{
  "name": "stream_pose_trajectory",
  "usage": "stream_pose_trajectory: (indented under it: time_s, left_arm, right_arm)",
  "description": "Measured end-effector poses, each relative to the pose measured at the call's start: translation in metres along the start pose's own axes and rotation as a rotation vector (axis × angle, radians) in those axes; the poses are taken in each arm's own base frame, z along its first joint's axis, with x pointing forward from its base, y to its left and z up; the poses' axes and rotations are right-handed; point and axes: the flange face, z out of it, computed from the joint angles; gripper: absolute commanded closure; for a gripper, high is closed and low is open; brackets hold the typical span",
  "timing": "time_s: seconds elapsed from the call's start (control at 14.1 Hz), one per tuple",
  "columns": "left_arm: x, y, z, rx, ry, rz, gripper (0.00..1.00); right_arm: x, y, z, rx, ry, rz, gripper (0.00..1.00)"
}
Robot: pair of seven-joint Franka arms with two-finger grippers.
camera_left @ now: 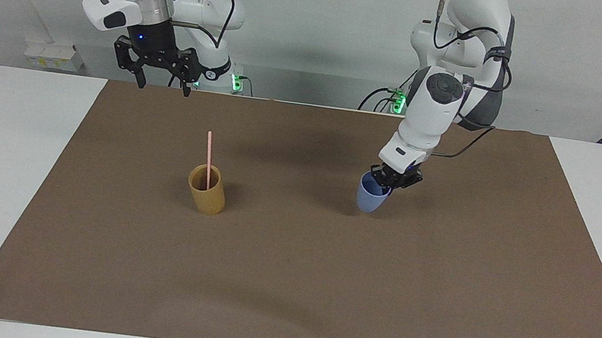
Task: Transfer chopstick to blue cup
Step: 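Grasp the blue cup with the left gripper and slide it toward the tan cup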
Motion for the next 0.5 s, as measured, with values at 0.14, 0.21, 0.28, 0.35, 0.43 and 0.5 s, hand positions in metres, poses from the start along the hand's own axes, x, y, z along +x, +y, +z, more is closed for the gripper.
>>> stream_pose_trajectory:
  time_s: [0.14,0.21,0.28,0.35,0.43,0.5]
  left_arm:
    - [0.001,0.004,0.015,0.004,-0.01,-0.001,1.0]
    - [0.002,0.004,0.022,0.007,-0.016,-0.002,1.0]
    - [0.002,0.005,0.028,0.009,-0.022,0.0,1.0]
    - [0.001,0.009,0.032,0.01,-0.025,0.007,1.0]
    - [-0.001,0.013,0.035,0.01,-0.026,0.014,1.0]
    - [-0.002,0.016,0.035,0.01,-0.025,0.017,1.0]
  right_arm:
    - [0.0,0.0,0.0,0.0,0.0,0.0,0.0]
    - [0.0,0.0,0.0,0.0,0.0,0.0,0.0]
    - [0.0,0.0,0.0,0.0,0.0,0.0,0.0]
    - [0.0,0.0,0.0,0.0,0.0,0.0,0.0]
    - [0.0,0.0,0.0,0.0,0.0,0.0,0.0]
    - [0.0,0.0,0.0,0.0,0.0,0.0,0.0]
